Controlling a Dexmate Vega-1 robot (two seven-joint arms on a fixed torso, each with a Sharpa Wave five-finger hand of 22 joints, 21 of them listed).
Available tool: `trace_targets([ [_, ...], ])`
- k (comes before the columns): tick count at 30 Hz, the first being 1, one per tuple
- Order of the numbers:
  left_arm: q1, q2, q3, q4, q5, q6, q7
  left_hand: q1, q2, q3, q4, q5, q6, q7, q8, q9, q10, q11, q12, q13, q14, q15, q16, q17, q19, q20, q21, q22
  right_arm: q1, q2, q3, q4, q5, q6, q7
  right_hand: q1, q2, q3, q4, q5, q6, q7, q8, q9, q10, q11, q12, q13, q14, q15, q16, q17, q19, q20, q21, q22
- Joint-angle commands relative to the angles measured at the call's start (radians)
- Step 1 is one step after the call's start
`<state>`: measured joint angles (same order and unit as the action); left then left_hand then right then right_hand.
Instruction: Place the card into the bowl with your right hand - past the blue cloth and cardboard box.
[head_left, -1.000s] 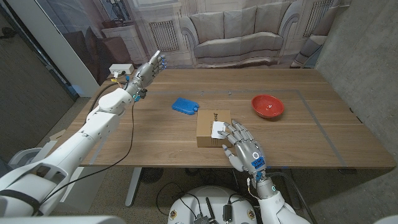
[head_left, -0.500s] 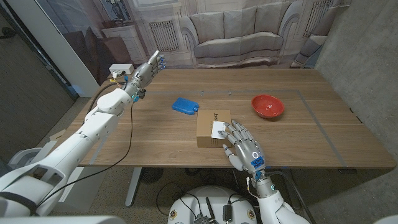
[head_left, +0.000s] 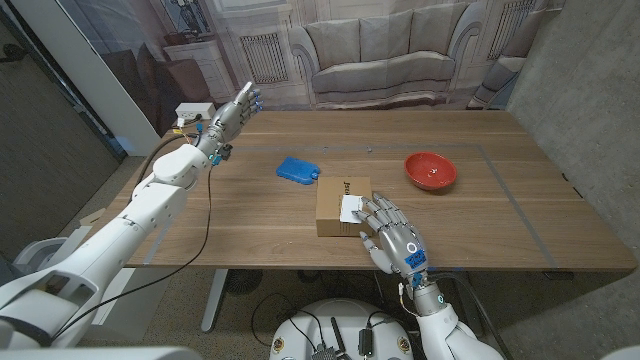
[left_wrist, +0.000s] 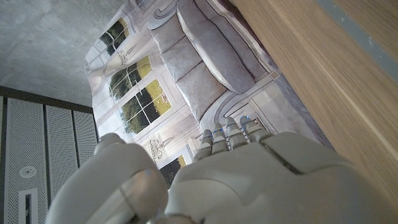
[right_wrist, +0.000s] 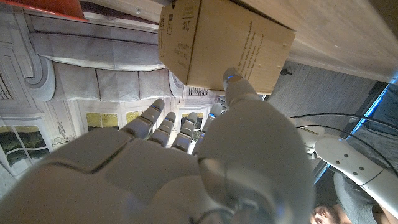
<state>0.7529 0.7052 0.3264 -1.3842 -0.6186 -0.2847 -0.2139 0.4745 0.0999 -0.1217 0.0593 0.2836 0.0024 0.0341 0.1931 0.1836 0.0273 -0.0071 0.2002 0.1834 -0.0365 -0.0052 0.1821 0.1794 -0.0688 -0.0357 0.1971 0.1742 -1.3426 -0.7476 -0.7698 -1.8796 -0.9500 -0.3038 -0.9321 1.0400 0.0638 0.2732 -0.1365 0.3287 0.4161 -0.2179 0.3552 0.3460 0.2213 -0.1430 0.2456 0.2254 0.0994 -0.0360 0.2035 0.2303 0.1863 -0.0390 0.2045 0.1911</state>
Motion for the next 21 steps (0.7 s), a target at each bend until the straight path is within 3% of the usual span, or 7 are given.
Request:
trace_targets([
  [1,0.011,0.003,-0.003,-0.018,0.001,0.005,0.015,0.009,0.001,-0.01,0.002,-0.004,0.002,0.004,0.004,0.004,-0.001,-0.001,0.002,0.006,-0.006,0.0,0.005,0.004,-0.007,-0.035,0.0,0.005,0.014,-0.013,0.0,0.004,0.004,0.022,0.014,0.0,0.007,0.001,0.004,-0.006,-0.003,-0.003,0.007,0.003,0.009,-0.001,0.006,0.004,0.01,-0.067,0.007,0.003,0.009,-0.107,0.008,0.0],
  [21,-0.013,-0.016,0.01,0.013,0.006,0.008,0.01,0.01,0.002,-0.012,0.002,-0.005,0.002,0.004,0.004,0.004,-0.001,-0.002,0.002,0.006,-0.007,0.0,0.005,0.004,-0.008,-0.031,0.001,0.005,0.038,-0.006,0.002,0.017,0.006,0.027,0.028,0.008,0.016,0.003,0.003,-0.012,-0.017,-0.003,0.005,0.005,0.013,0.002,0.008,0.004,0.015,-0.06,0.008,0.004,0.012,-0.103,0.01,0.0],
])
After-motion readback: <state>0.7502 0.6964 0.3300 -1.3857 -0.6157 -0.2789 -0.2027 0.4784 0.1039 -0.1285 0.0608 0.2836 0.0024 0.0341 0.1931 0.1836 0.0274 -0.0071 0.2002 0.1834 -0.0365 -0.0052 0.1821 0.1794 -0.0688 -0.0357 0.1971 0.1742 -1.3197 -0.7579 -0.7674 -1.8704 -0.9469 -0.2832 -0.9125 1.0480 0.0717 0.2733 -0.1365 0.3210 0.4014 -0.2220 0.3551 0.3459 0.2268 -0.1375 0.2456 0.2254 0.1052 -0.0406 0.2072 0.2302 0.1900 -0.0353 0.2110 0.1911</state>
